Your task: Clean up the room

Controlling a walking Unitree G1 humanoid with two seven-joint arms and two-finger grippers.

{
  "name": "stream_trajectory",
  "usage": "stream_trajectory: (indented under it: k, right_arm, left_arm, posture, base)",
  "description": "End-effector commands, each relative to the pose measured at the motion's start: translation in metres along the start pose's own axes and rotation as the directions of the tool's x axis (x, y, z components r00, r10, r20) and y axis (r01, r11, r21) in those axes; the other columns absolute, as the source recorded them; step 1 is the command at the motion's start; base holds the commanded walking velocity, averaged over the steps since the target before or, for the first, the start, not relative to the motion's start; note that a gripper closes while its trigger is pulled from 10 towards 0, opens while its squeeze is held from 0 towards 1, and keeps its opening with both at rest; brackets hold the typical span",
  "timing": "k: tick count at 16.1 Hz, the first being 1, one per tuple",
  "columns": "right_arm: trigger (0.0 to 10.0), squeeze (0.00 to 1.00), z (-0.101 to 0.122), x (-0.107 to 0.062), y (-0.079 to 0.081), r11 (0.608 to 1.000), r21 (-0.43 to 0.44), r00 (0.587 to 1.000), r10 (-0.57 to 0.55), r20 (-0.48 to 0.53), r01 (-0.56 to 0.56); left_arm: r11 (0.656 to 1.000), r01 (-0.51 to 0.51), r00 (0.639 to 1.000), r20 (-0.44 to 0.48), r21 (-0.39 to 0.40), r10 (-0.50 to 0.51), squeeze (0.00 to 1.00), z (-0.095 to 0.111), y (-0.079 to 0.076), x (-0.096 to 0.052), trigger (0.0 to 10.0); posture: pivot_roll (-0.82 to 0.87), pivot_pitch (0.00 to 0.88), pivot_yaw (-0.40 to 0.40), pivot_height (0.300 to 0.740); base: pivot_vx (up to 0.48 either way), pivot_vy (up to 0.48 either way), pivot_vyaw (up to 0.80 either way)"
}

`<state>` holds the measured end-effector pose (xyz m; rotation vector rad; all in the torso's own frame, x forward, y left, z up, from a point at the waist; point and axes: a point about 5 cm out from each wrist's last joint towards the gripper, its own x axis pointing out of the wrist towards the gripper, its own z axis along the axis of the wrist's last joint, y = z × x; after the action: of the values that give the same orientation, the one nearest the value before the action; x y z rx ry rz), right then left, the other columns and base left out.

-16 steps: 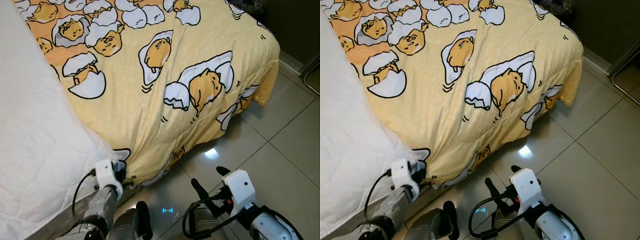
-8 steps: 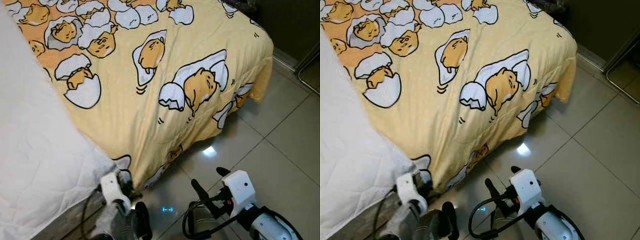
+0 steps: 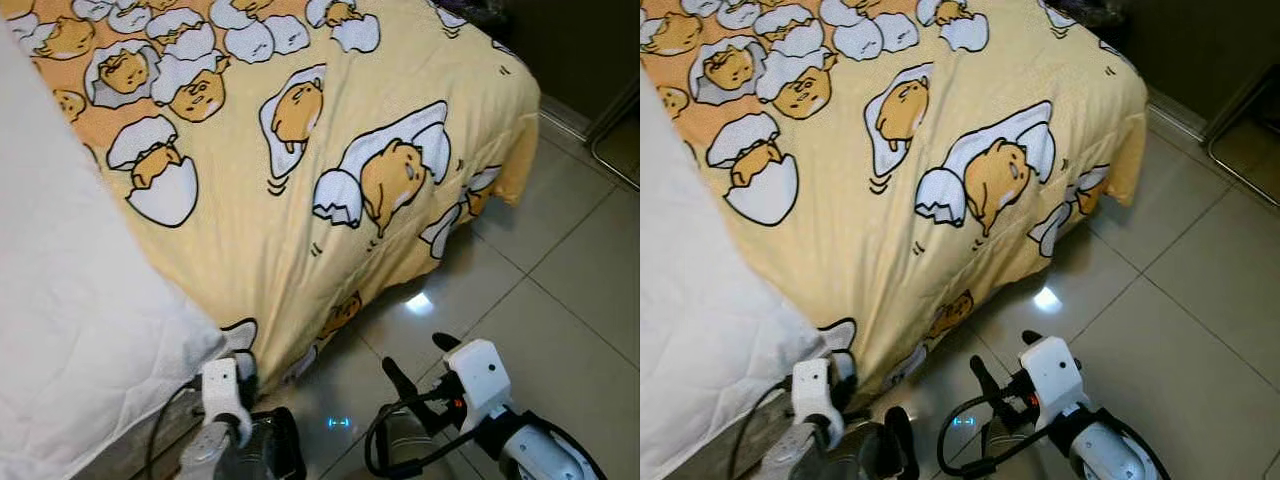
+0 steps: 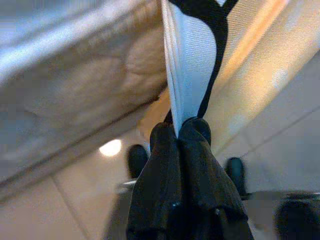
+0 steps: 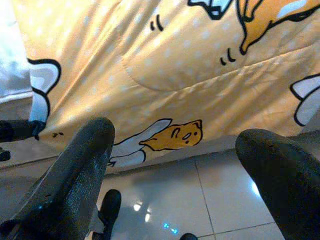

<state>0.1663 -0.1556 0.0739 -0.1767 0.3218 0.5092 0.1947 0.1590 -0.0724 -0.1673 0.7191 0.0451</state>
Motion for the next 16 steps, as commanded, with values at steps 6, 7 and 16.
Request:
stream_trajectory:
  k: [6, 7, 16]
  right_arm:
    - [10.0, 0.00, -0.006, -0.001, 0.001, 1.000, 0.008, 1.000, 0.000, -0.016, 0.000]
    - [10.0, 0.00, -0.006, -0.001, 0.001, 1.000, 0.008, 1.000, -0.001, -0.016, 0.001]
    - [10.0, 0.01, 0.000, 0.005, 0.002, 0.999, 0.008, 0.999, 0.031, 0.022, -0.031]
  left_arm:
    - [0.993, -0.082, 0.960, -0.274, -0.086, 0.055, 0.00, -0.065, 0.010, -0.026, 0.0]
    - [0.993, -0.069, 0.948, -0.318, -0.097, 0.034, 0.00, -0.073, 0.004, -0.029, 0.0]
    - [0.995, -0.072, 0.919, -0.383, 0.066, 0.092, 0.00, -0.076, 0.003, -0.029, 10.0]
  posture:
    - [-0.30, 0.249, 0.116, 0.740]
    - [-0.29, 0.244, 0.115, 0.740]
    - [-0.29, 0.227, 0.113, 0.740]
  base:
    - [0.000, 0.000, 0.00]
    - [0.000, 0.000, 0.00]
    - [0.000, 0.000, 0.00]
